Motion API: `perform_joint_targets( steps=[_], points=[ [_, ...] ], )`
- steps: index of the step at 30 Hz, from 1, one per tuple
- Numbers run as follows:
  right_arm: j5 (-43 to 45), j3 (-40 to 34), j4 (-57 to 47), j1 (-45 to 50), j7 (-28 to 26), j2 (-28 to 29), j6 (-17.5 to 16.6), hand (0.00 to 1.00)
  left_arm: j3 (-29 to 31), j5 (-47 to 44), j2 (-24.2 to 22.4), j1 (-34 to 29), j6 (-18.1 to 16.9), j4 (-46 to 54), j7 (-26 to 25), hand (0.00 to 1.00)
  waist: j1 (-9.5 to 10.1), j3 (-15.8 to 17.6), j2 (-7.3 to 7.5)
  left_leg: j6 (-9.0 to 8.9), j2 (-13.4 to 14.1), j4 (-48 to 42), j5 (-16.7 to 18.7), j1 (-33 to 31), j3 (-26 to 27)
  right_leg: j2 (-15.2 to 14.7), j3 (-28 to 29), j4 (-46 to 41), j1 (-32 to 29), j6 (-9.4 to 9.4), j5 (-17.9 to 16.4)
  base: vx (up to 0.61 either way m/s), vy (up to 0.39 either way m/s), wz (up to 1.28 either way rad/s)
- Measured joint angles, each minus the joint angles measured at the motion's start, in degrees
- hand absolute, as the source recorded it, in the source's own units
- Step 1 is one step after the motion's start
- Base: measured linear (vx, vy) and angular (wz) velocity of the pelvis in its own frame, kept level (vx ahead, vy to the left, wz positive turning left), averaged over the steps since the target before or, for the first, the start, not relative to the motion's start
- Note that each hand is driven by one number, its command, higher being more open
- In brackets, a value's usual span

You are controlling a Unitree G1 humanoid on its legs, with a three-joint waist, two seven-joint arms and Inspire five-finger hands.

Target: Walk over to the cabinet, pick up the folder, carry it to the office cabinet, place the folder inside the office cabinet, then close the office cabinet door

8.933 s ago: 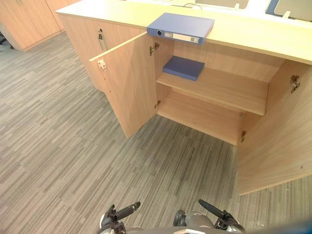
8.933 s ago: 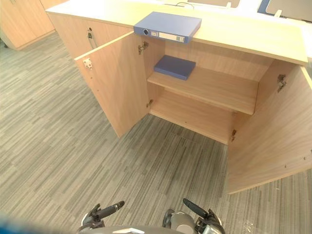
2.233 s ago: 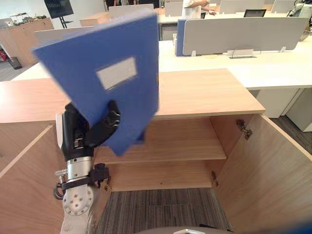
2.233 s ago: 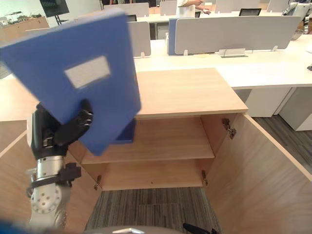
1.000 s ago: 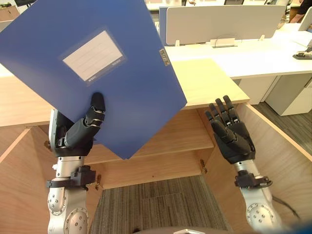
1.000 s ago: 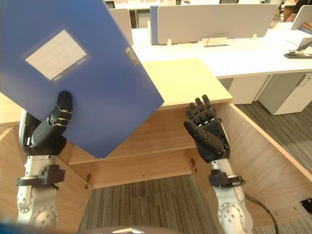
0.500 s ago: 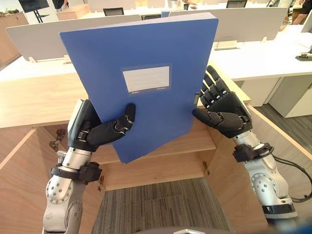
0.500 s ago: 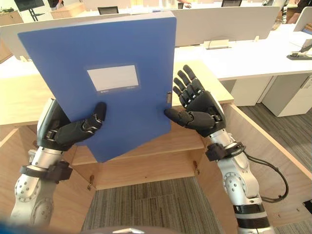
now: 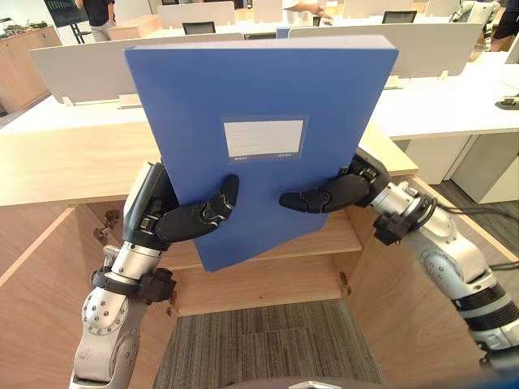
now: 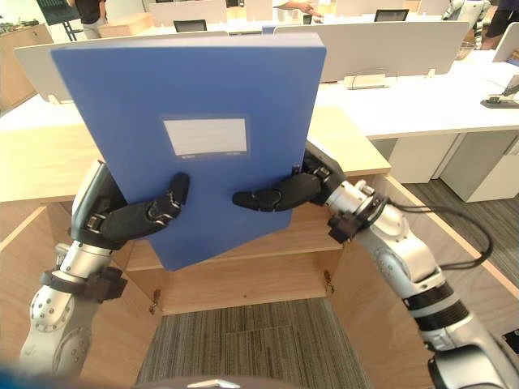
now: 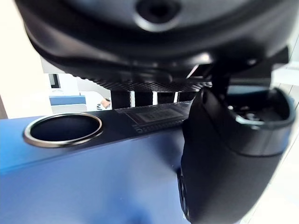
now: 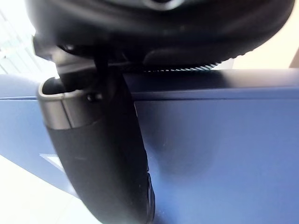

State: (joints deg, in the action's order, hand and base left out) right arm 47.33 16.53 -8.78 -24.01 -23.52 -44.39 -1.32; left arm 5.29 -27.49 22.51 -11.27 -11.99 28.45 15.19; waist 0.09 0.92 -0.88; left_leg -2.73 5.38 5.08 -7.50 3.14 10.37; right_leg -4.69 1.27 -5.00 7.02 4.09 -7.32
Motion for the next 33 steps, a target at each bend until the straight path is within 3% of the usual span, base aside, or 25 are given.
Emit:
perform_joint_targets(
  steps=[3,5,6,8,9,12,14,16,19,21,22,24,27,29,30,33],
  points=[
    [0.0,1.2,0.1,-2.8,0.0,-3.4,0.0,0.0,-1.6,-1.5,2.2,0.0,-1.7,-1.4,-1.0,1.0,0.17,-0.9,0.26,0.0,0.0,0.0,0.0,-0.2,0.0,0.0,0.0,0.1,-0.1,-0.03,0.1,0.0,0.0,0.0],
    [0.0,2.8,0.1,-4.2,-0.6,-5.9,0.0,0.0,-3.3,-2.2,6.7,0.0,-2.4,-3.9,-1.1,1.0,0.2,-1.4,0.35,0.0,0.0,0.0,0.0,-0.3,0.0,0.0,0.0,0.1,-0.1,-0.03,0.1,0.0,0.0,0.0],
    [0.0,5.1,0.1,-5.7,-1.7,-9.5,0.0,0.0,-5.8,-4.2,13.0,0.0,-1.4,-7.4,-1.1,1.0,0.17,-1.6,0.27,0.0,0.0,0.0,0.0,-0.3,0.0,0.0,0.0,0.1,-0.1,-0.03,0.1,0.0,0.0,0.0],
    [-0.6,7.4,0.1,-6.8,-2.0,-12.5,0.0,0.0,-9.8,-6.9,19.0,0.0,1.5,-10.5,-0.6,1.0,0.15,-1.7,0.26,-0.01,0.0,0.0,0.0,-0.3,0.0,0.0,0.0,0.2,-0.1,-0.02,0.1,0.0,0.0,0.0],
    [-3.2,9.4,0.0,-7.3,-2.1,-14.5,0.0,0.0,-15.2,-8.2,24.1,0.0,4.6,-12.6,1.6,1.0,0.2,-1.8,0.45,-0.02,0.0,0.0,0.0,-0.3,0.0,0.0,0.0,0.3,-0.1,-0.01,0.1,0.0,0.0,0.0],
    [-6.7,11.2,-2.0,-7.3,-4.7,-16.3,0.0,0.0,-25.5,-7.0,30.7,-0.6,9.5,-13.1,8.1,1.0,-0.07,-1.7,0.96,-0.13,0.0,0.0,0.1,-0.5,0.1,0.0,0.1,0.3,-0.3,0.01,0.1,0.0,0.002,-0.01],
    [-6.9,12.6,-5.5,-7.5,-6.0,-16.3,0.0,0.0,-30.1,-2.8,31.1,-1.2,11.0,-13.1,12.9,1.0,-0.26,-1.6,1.11,-0.23,0.2,0.0,0.2,-0.5,0.2,0.1,0.2,0.3,-0.4,0.0,0.1,0.01,0.002,-0.04],
    [-7.6,12.5,-8.8,-7.8,-6.4,-13.6,-0.6,0.0,-32.2,0.4,28.8,-1.7,10.9,-13.1,17.1,1.0,-0.41,-1.5,1.28,-0.34,0.4,0.0,0.2,-0.5,0.2,0.3,0.2,0.2,-0.4,-0.03,0.2,0.0,0.0,0.0],
    [-9.3,10.3,-13.6,-8.5,-5.9,-11.9,-2.3,0.0,-31.5,3.6,21.3,-2.4,9.9,-16.7,17.1,1.0,0.11,-1.5,1.36,-0.55,0.6,0.3,0.3,-0.6,0.1,0.5,0.1,0.2,-0.4,-0.05,0.2,0.0,0.0,0.02],
    [-12.7,7.1,-17.4,-8.4,-5.0,-9.4,-4.3,0.0,-28.0,6.7,11.4,-2.4,9.5,-24.3,14.0,1.0,0.53,-1.6,1.41,-0.87,0.6,0.3,0.4,-1.0,0.1,0.5,0.1,0.1,-0.9,-0.09,0.1,0.0,0.0,0.0],
    [-14.3,6.1,-18.2,-8.4,-4.9,-8.5,-5.0,0.0,-26.8,7.4,9.0,-2.3,9.4,-26.5,13.3,1.0,0.56,-1.6,1.43,-0.87,0.6,0.3,0.4,-1.1,0.1,0.5,0.1,0.1,-1.0,-0.09,0.1,-0.03,0.007,-0.01],
    [-18.3,4.3,-20.0,-7.2,-2.2,-2.6,-7.7,0.0,-22.2,13.1,0.9,-2.2,9.4,-34.4,8.6,1.0,0.57,-1.8,1.73,-0.51,0.6,0.3,0.1,-1.1,0.1,0.5,0.1,0.1,-1.1,-0.1,0.1,-0.02,0.004,-0.01],
    [-20.4,4.6,-18.7,-2.3,-0.7,4.8,-9.0,0.0,-16.5,25.7,-6.4,-2.2,9.3,-42.3,4.2,1.0,0.96,-2.1,2.04,-0.35,0.5,0.3,-0.1,-1.3,0.1,0.5,0.1,0.1,-1.3,-0.1,0.1,0.0,0.0,0.0],
    [-23.4,5.8,-16.3,0.0,-0.6,5.8,-8.8,0.0,-13.9,29.6,-9.3,-2.3,9.3,-46.3,2.4,1.0,1.19,-2.1,2.06,-0.25,0.5,0.3,-0.2,-1.6,0.1,0.4,0.2,0.0,-1.7,-0.1,0.1,-0.02,0.004,0.01],
    [-29.4,7.5,-12.7,2.6,0.0,6.1,-8.6,0.0,-11.1,34.2,-12.1,-2.7,9.3,-50.1,-0.3,1.0,1.46,-2.1,2.13,-0.17,0.5,0.3,-0.4,-1.9,-0.1,0.4,0.1,0.0,-2.0,-0.11,0.1,-0.03,0.008,0.02],
    [-38.5,13.5,-3.0,6.1,0.7,6.0,-6.7,0.0,-7.4,39.7,-14.6,-3.1,9.5,-58.7,-5.1,1.0,2.11,-2.1,2.23,-0.16,0.6,0.3,-0.4,-2.0,-0.1,0.5,0.0,0.2,-1.9,-0.11,0.1,-0.01,0.002,0.01]
  ],
)
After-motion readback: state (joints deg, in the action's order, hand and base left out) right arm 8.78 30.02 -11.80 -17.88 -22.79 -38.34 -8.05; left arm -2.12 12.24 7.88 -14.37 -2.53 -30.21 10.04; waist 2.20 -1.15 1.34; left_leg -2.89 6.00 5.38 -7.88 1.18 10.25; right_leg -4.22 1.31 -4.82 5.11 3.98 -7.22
